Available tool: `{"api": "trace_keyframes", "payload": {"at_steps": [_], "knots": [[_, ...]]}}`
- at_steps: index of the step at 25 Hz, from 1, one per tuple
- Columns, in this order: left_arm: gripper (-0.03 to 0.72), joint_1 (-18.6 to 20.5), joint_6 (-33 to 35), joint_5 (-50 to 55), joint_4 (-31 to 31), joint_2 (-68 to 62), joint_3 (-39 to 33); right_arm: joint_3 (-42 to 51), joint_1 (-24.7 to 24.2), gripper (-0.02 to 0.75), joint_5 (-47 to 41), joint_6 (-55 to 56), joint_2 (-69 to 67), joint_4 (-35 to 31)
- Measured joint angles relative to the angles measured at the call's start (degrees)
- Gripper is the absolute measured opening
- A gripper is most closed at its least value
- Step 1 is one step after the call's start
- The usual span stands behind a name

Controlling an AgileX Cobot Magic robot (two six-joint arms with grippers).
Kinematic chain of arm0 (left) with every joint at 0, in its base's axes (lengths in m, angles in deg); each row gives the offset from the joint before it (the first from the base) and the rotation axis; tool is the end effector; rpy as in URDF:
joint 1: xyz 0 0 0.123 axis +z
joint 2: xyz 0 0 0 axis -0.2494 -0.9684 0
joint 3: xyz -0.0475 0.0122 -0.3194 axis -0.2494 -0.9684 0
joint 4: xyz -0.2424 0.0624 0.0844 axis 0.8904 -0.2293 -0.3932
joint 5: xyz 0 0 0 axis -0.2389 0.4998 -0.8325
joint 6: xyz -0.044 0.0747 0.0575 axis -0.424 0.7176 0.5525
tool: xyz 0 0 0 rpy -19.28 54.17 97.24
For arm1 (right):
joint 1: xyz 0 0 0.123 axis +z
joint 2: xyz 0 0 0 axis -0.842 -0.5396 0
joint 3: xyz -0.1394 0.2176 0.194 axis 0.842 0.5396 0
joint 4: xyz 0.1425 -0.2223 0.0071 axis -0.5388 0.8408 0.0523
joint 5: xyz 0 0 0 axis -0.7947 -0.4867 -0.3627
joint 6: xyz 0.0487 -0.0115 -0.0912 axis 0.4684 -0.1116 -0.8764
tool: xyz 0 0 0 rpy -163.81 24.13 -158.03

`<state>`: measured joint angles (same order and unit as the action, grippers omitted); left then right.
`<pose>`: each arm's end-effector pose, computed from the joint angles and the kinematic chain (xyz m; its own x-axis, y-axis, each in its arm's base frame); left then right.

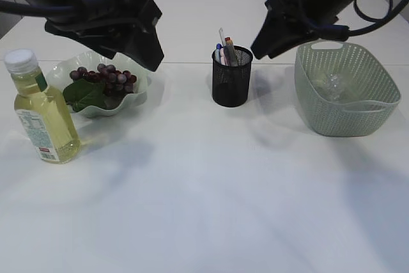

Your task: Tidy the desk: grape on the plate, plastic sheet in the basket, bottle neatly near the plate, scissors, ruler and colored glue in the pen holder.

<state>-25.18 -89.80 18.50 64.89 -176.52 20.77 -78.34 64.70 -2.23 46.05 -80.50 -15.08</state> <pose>0.2676 -0.2217 0.3824 -0.7578 0.3925 -0.5212 0.5090 0.8554 -0.0960 0.4315 0.1139 0.3258 -0.7734 -0.3872 -0.5020 -0.5969 0.7115 0.3708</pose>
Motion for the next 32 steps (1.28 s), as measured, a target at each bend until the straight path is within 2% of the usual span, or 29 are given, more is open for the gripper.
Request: {"api": "trace_keyframes", "payload": {"at_steps": [8, 10, 14, 18, 21, 27, 32], "knots": [[0.487, 0.0, 0.0, 0.05, 0.0, 0.56, 0.0, 0.0, -0.1, 0.305, -1.13, 26.53, 3.4, 29.03], [0.487, 0.0, 0.0, 0.05, 0.0, 0.77, 0.0, 0.0, -0.1, 0.305, -1.44, 29.77, 5.05, 33.46], [0.487, 0.0, -2.66, 0.68, -2.48, 0.77, 0.0, 0.0, -0.1, 0.305, -1.71, 32.08, 8.51, 35.72], [0.487, 0.71, -10.95, 6.0, -12.01, 0.77, 0.0, 0.0, -0.1, 0.305, -1.97, 32.83, 12.71, 37.55], [0.487, 2.6, -13.71, 10.7, -16.63, 0.77, 0.0, 1.84, -0.1, 0.305, -2.1, 33.7, 17.42, 39.87], [0.482, 7.81, -14.39, 11.84, -17.3, 2.94, 0.0, 12.34, -0.1, 0.305, -2.61, 34.72, 26.62, 42.68], [0.431, 16.52, -12.21, 12.06, -13.61, 7.42, 0.0, 24.1, -0.1, 0.305, -2.61, 34.72, 33.99, 42.87]]}}
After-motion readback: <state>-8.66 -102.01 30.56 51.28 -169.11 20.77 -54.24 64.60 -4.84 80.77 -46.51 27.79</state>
